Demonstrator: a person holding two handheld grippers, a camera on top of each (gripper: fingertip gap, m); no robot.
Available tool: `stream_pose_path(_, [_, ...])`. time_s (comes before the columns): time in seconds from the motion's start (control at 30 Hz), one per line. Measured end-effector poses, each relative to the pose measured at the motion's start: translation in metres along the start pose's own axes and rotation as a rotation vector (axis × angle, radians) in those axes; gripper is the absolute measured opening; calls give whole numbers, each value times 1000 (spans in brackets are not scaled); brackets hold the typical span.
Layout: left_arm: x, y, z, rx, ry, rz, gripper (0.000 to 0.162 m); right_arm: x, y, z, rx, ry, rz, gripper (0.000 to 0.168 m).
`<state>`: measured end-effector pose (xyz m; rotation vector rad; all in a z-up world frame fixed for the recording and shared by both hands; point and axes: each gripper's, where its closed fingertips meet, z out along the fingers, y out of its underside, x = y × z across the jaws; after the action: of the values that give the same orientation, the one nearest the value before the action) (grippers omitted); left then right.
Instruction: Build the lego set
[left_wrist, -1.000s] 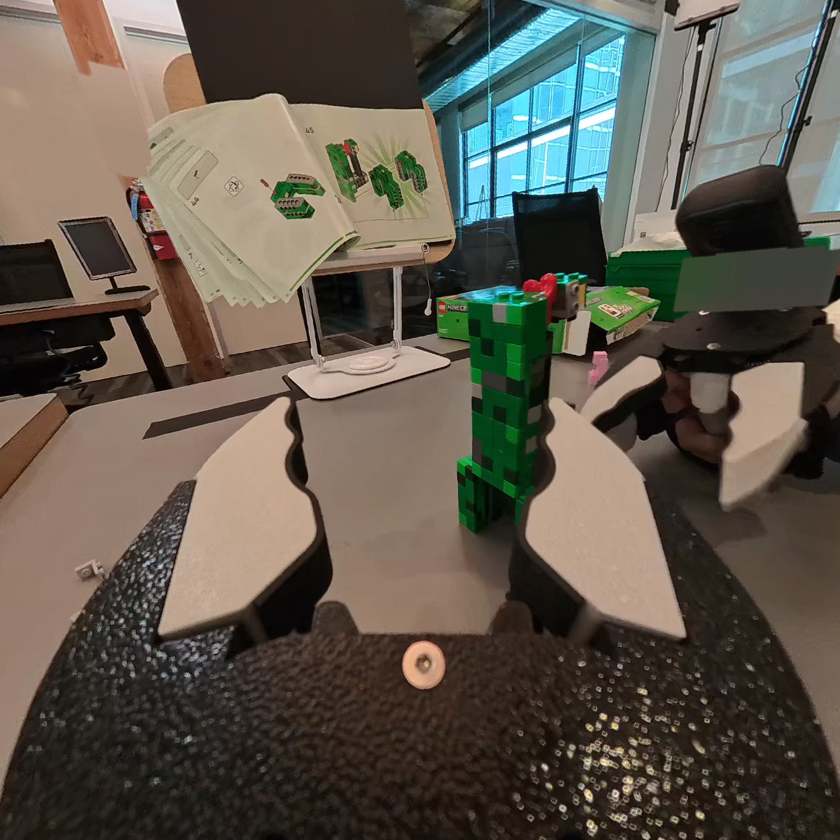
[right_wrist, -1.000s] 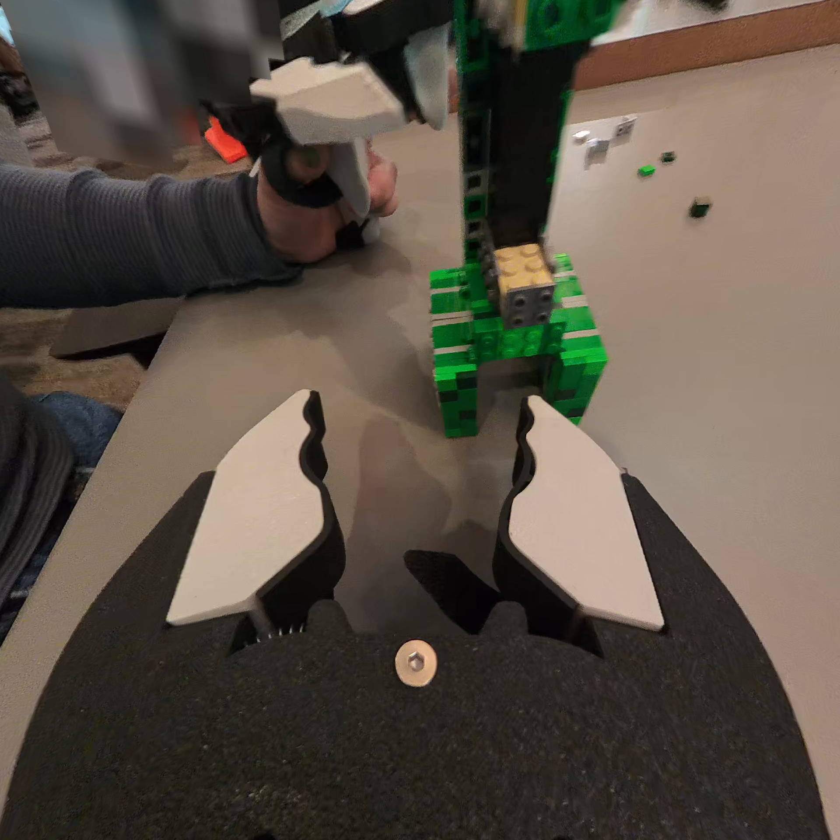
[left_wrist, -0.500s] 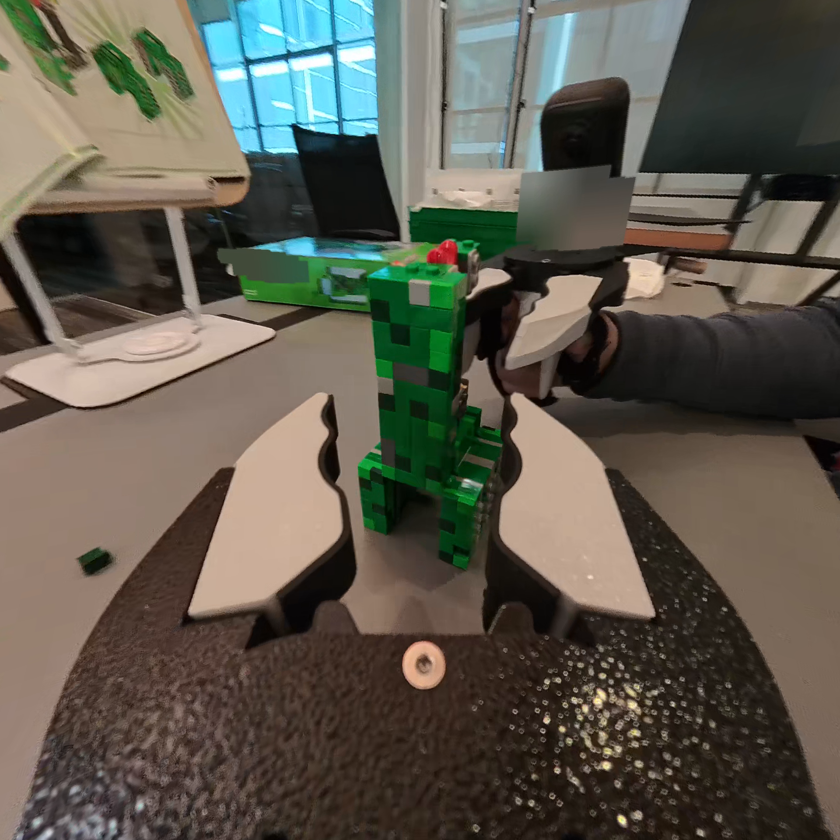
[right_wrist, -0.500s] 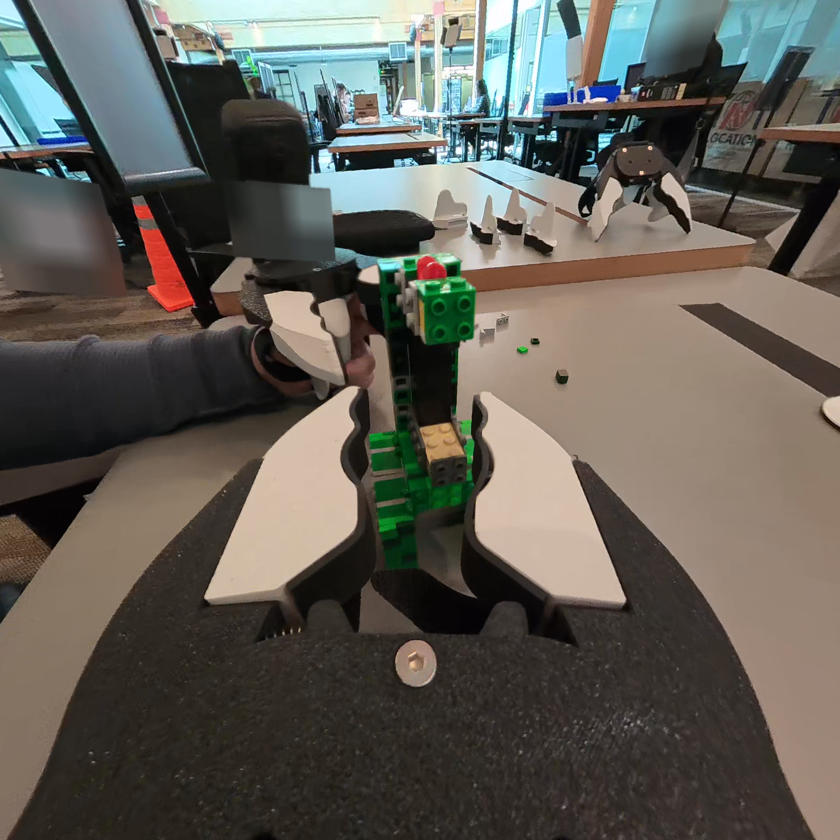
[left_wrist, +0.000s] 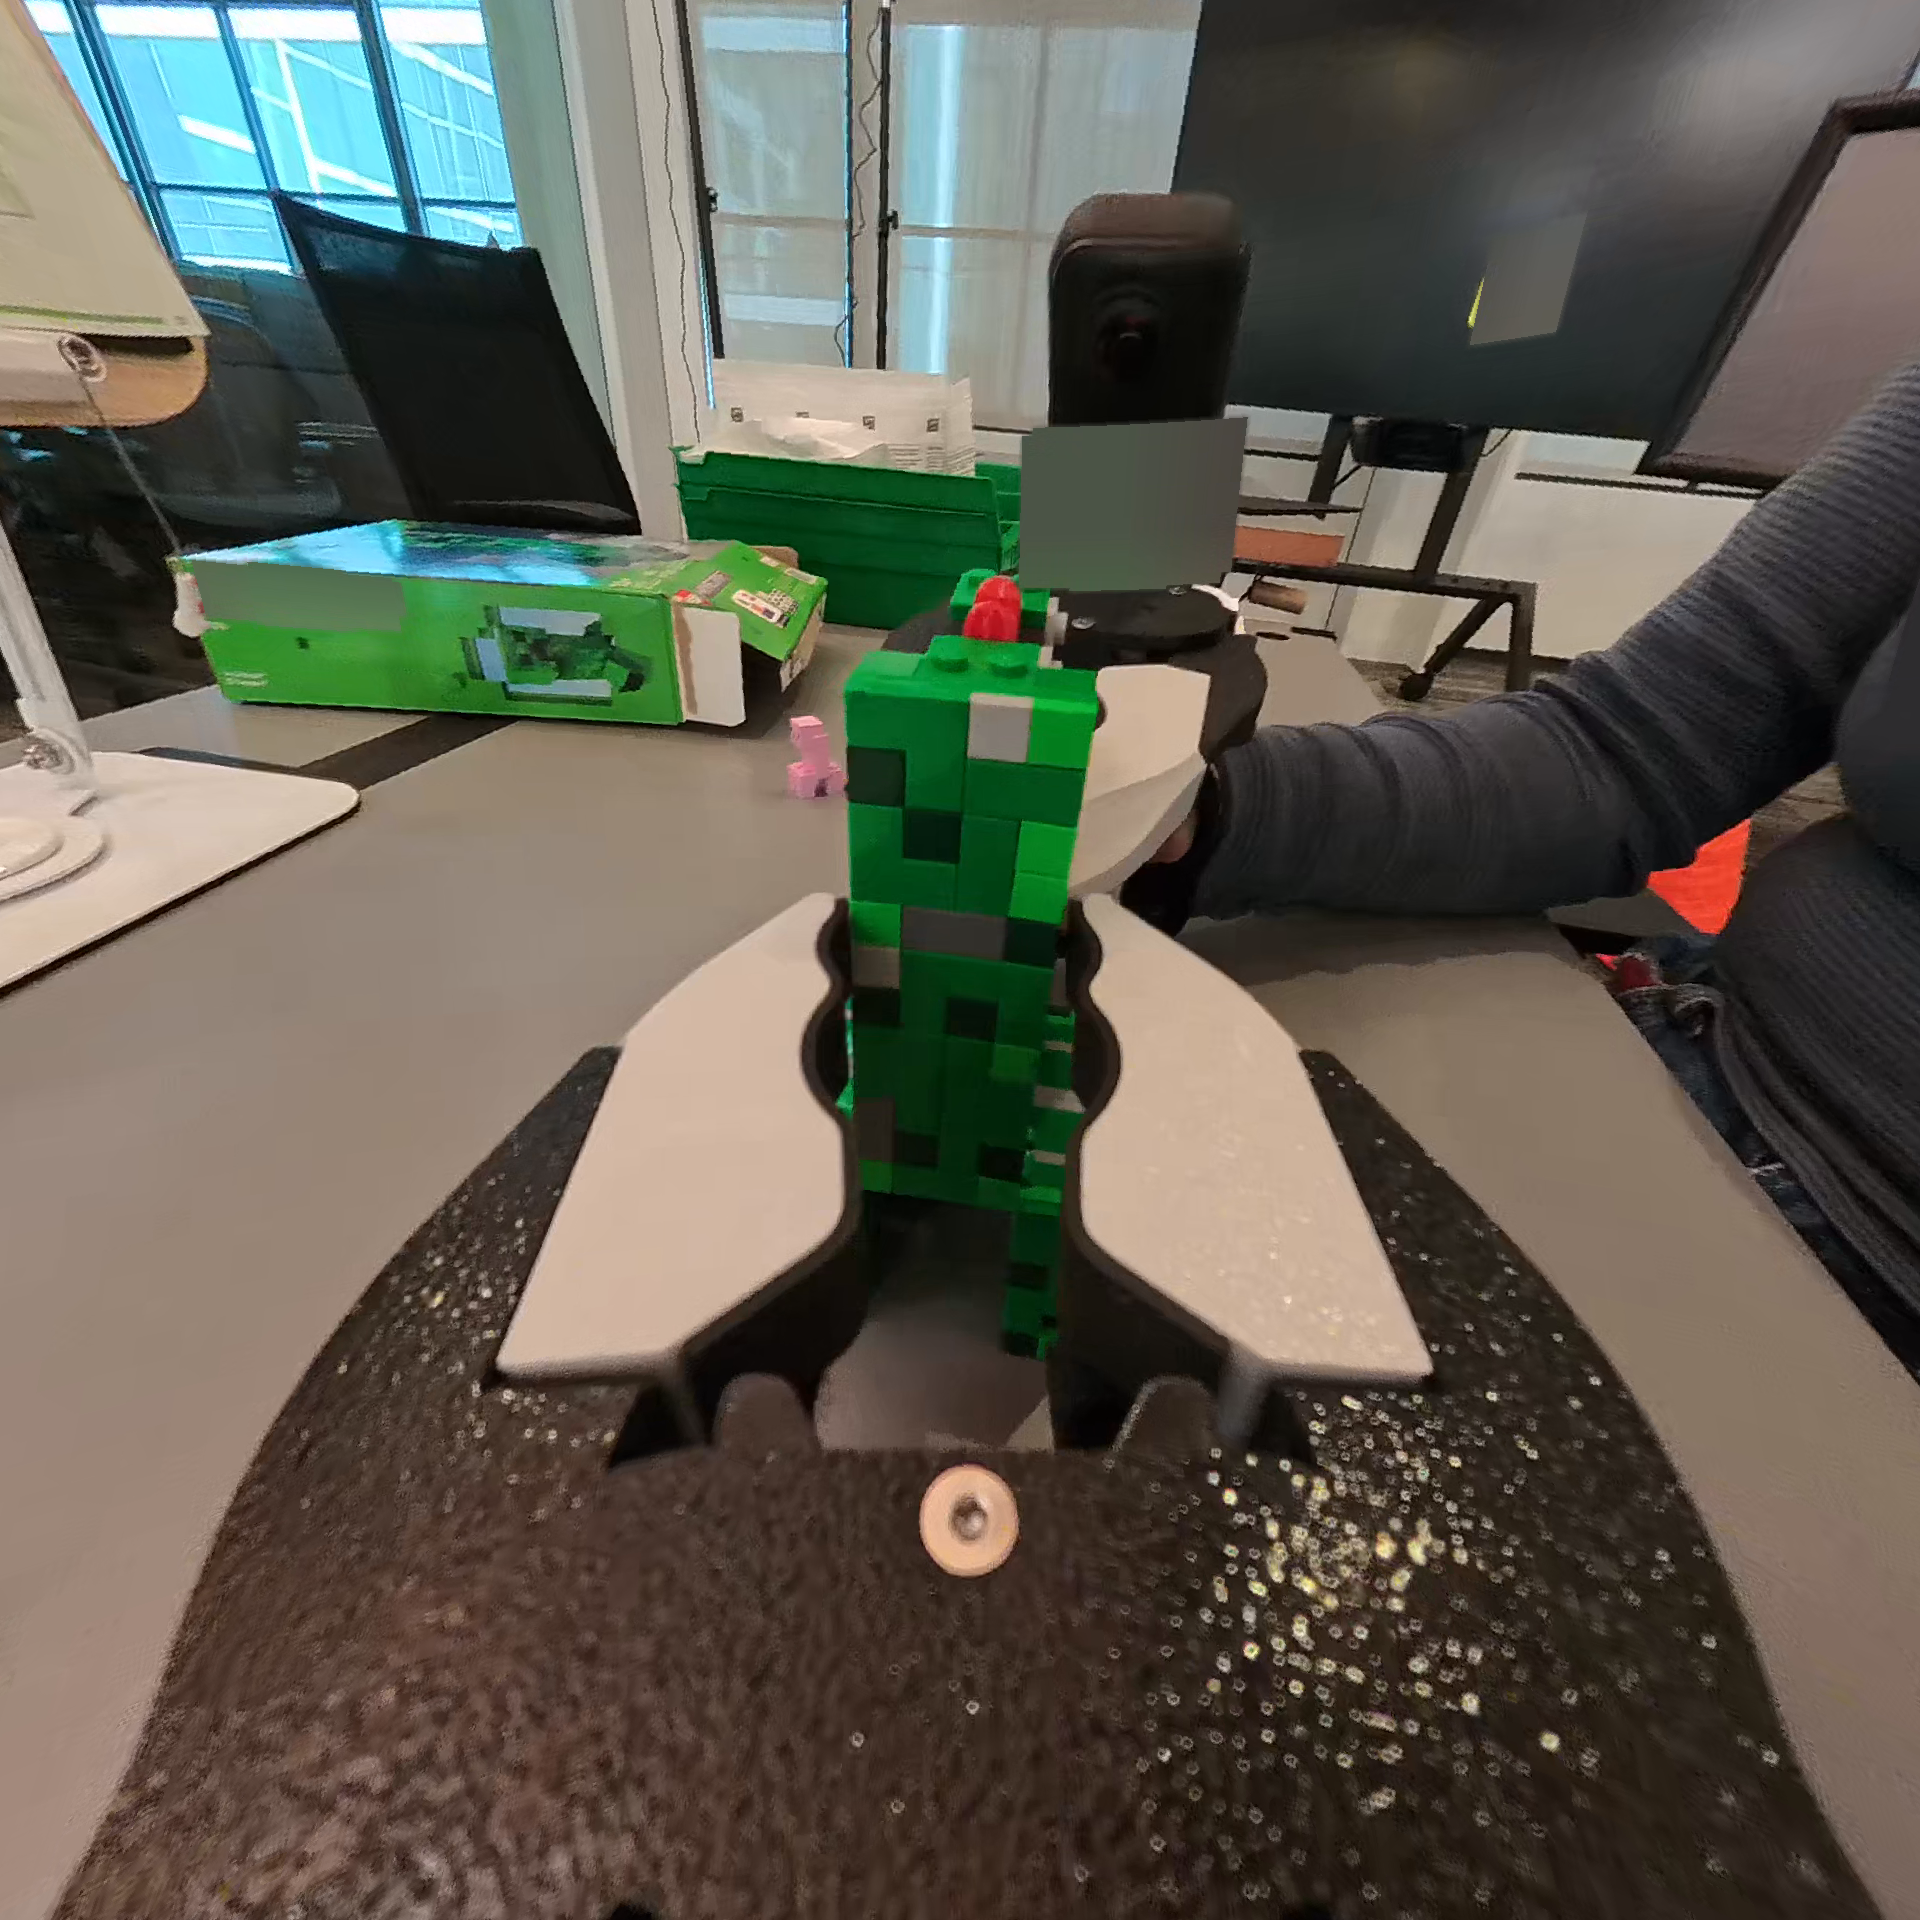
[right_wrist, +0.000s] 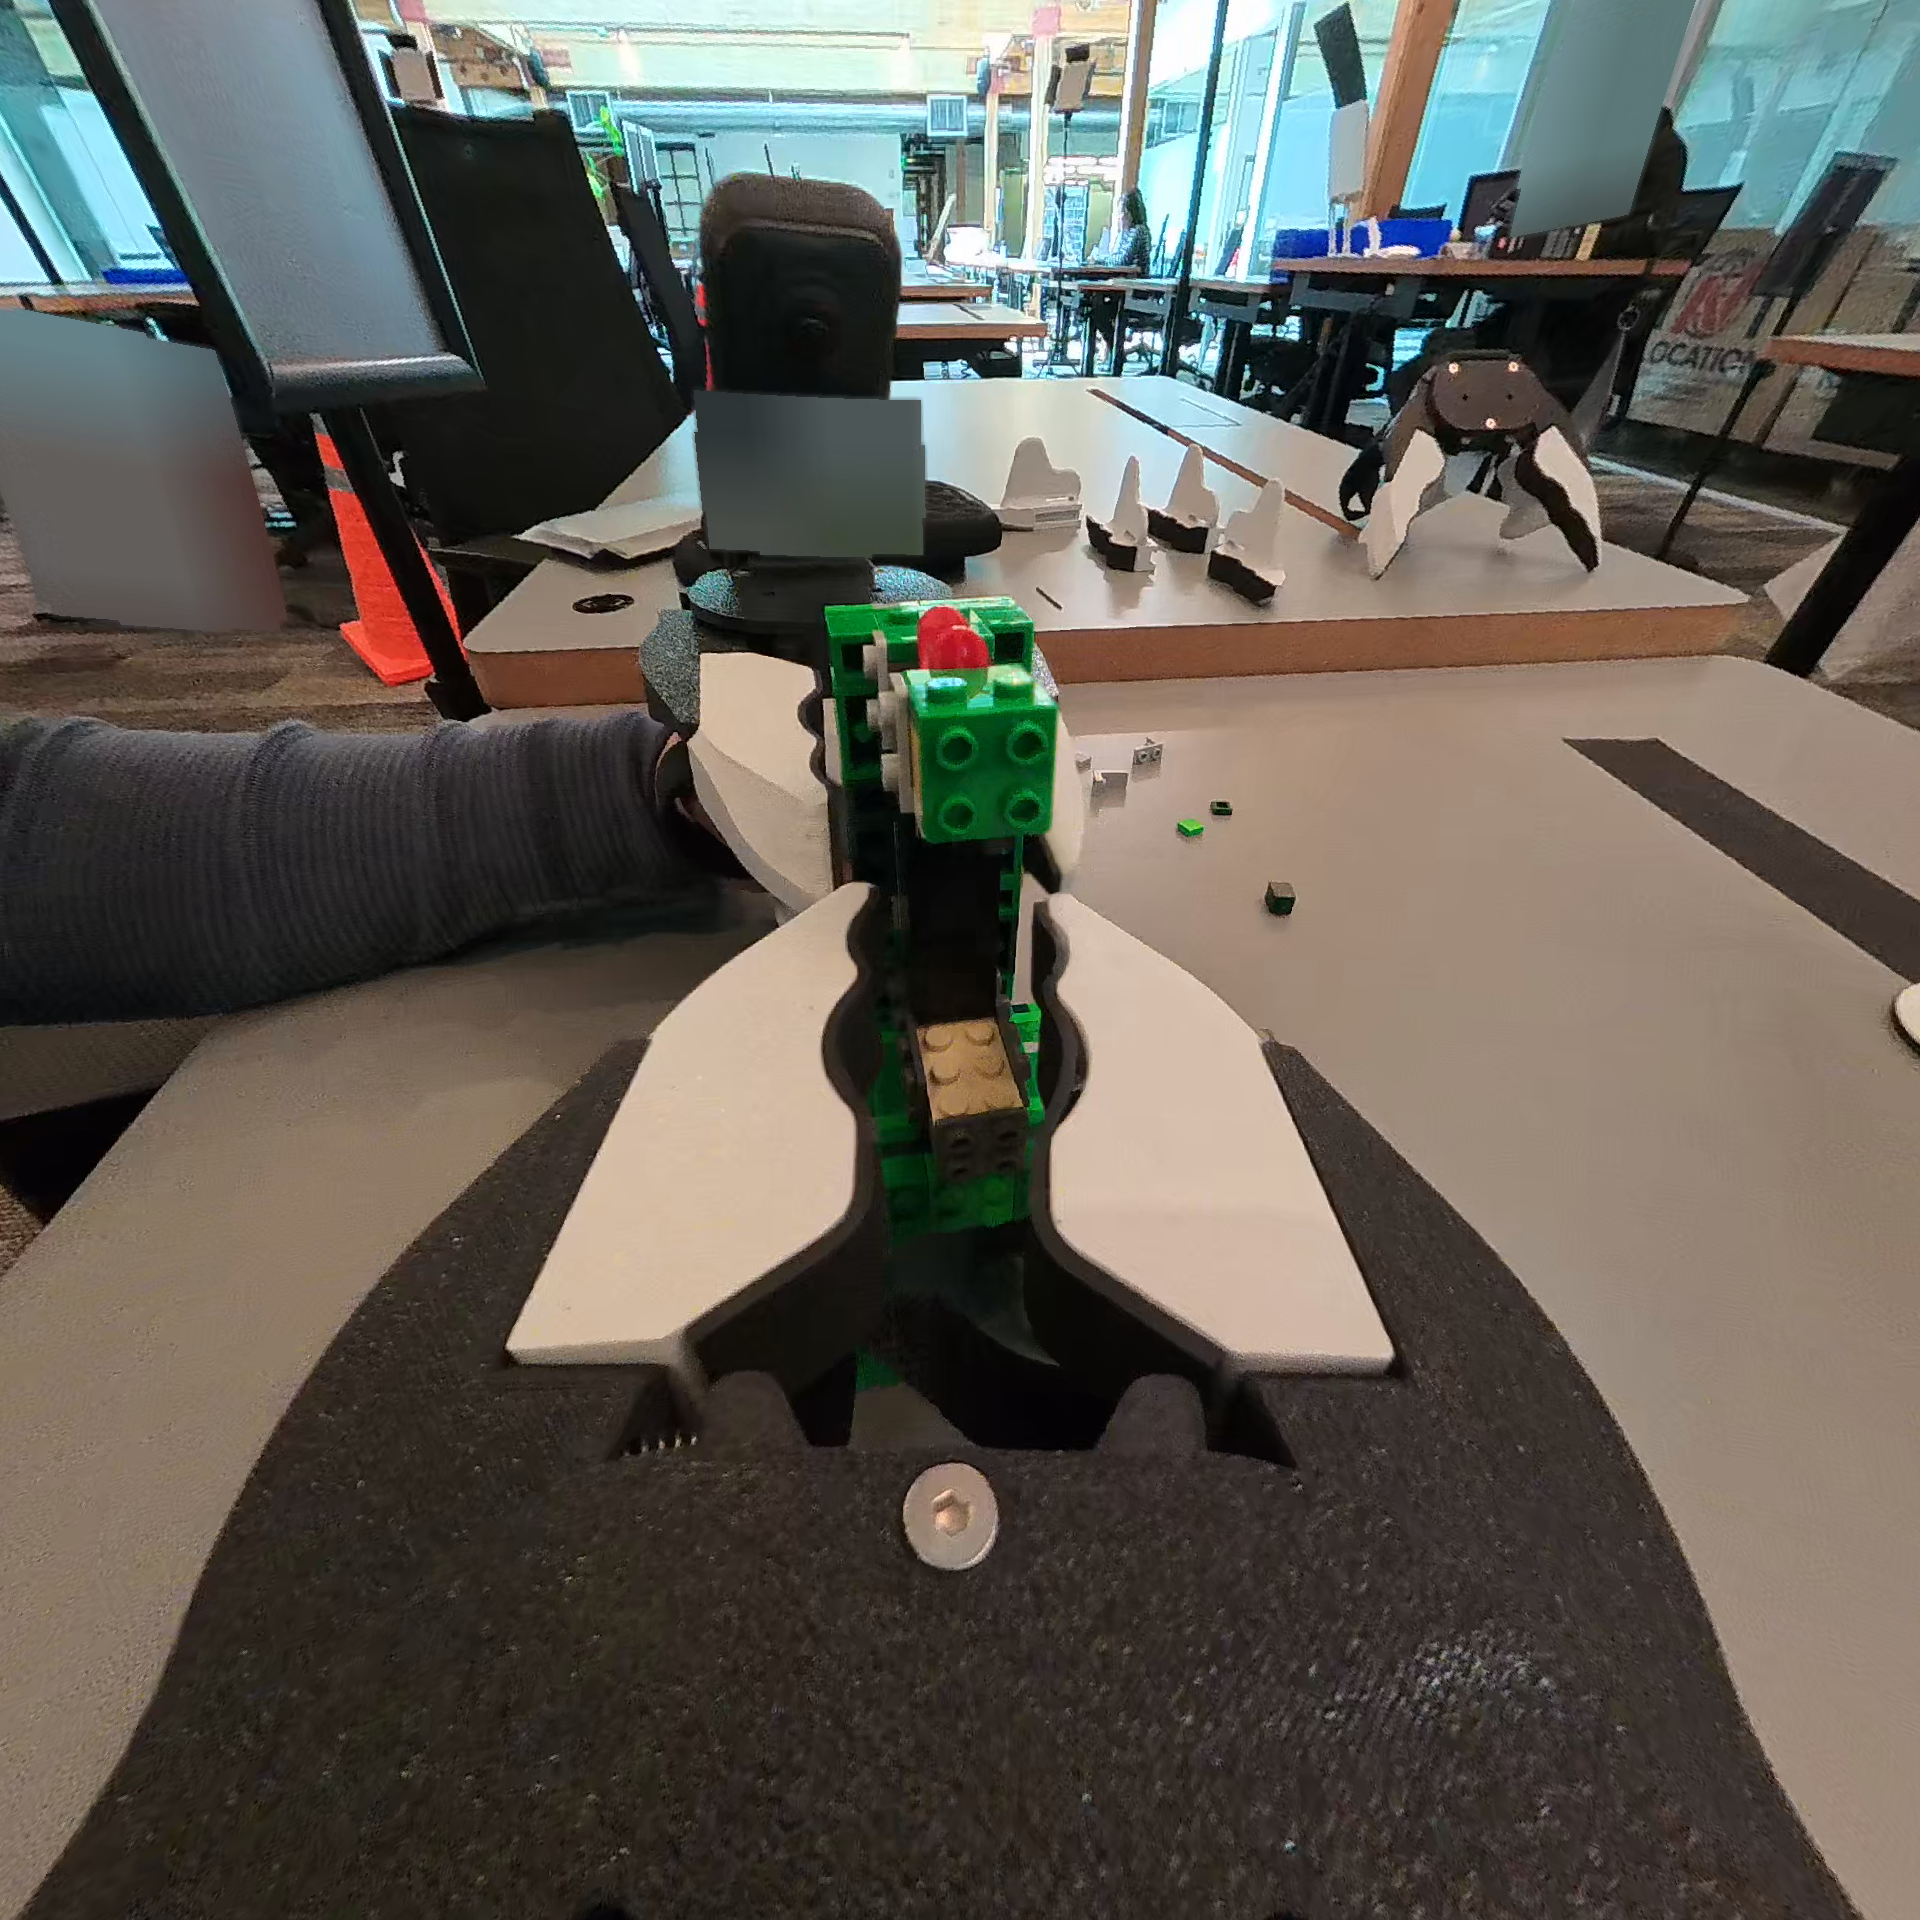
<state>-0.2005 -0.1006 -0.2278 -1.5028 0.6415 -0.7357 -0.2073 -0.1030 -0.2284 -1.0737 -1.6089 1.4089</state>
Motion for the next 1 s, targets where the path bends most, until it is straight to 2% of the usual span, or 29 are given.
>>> stream_pose_path(0.2, [1,0,0,-2,-6,28,37,-3,-1,1,14,-30,-19,18])
stream_pose_path(0.6, [3,0,1,-3,-5,39,36,-5,0,-2,8,-62,-31,17])
stream_pose_path(1.0, [3,1,0,11,-12,35,36,-5,3,-15,97,-97,-12,17])
